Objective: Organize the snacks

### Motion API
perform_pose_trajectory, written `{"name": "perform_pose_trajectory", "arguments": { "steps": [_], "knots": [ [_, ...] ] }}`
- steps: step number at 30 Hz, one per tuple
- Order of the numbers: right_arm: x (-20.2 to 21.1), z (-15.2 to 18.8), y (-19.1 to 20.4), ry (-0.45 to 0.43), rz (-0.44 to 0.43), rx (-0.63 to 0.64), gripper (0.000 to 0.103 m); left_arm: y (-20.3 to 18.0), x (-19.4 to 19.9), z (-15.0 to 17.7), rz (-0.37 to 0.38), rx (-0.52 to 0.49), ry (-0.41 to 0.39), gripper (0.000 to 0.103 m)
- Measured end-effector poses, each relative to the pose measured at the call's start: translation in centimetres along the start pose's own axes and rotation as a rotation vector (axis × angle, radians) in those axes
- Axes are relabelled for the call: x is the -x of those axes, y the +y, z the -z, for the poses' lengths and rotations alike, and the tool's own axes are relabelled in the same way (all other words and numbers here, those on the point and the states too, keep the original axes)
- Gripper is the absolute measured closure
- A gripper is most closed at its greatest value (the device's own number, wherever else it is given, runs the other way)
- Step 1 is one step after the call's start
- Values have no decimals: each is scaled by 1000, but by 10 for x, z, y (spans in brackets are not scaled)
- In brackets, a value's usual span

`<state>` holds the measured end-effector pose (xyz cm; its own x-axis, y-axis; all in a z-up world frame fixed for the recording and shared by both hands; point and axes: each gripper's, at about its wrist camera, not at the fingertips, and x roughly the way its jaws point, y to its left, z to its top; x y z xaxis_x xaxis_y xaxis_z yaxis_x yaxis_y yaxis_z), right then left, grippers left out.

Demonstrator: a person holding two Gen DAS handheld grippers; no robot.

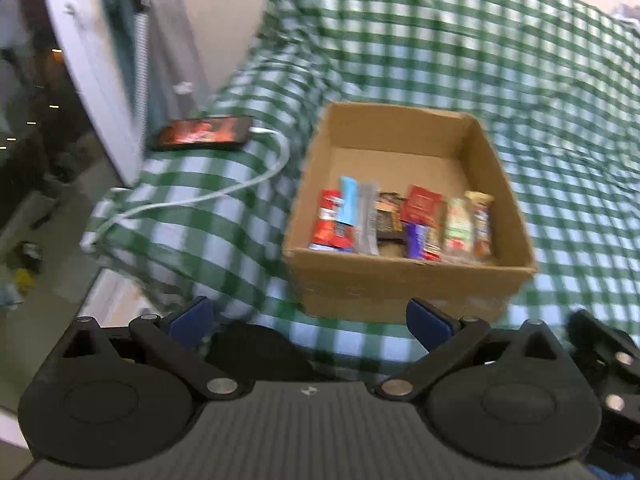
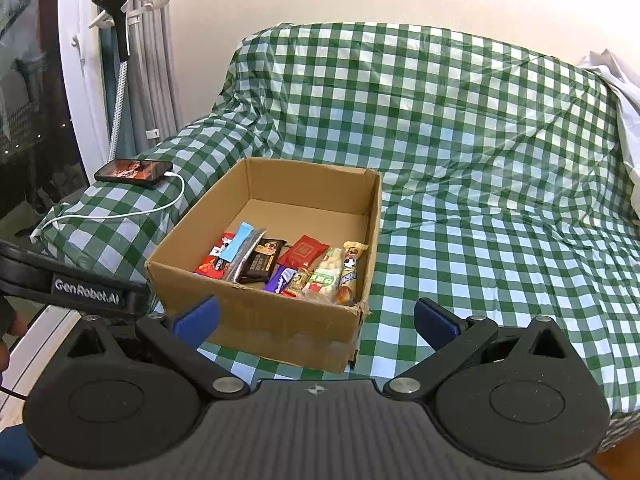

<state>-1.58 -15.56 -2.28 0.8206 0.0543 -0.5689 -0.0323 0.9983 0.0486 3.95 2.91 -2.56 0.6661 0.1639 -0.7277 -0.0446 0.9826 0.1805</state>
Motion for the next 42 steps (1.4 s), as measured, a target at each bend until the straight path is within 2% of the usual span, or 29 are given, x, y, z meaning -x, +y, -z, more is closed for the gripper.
{"name": "perform_pose_trajectory", "arguments": {
  "steps": [6, 16, 42],
  "knots": [
    [6, 3, -2, -14, 4, -9, 1, -1, 2, -4, -6, -39, 29, 0],
    [6, 4, -1, -8, 3, -7, 1, -5, 7, 1, 18, -65, -4, 0],
    [3, 4, -3, 6, 6, -11, 1, -6, 3, 4, 48, -70, 18, 0]
  ]
}}
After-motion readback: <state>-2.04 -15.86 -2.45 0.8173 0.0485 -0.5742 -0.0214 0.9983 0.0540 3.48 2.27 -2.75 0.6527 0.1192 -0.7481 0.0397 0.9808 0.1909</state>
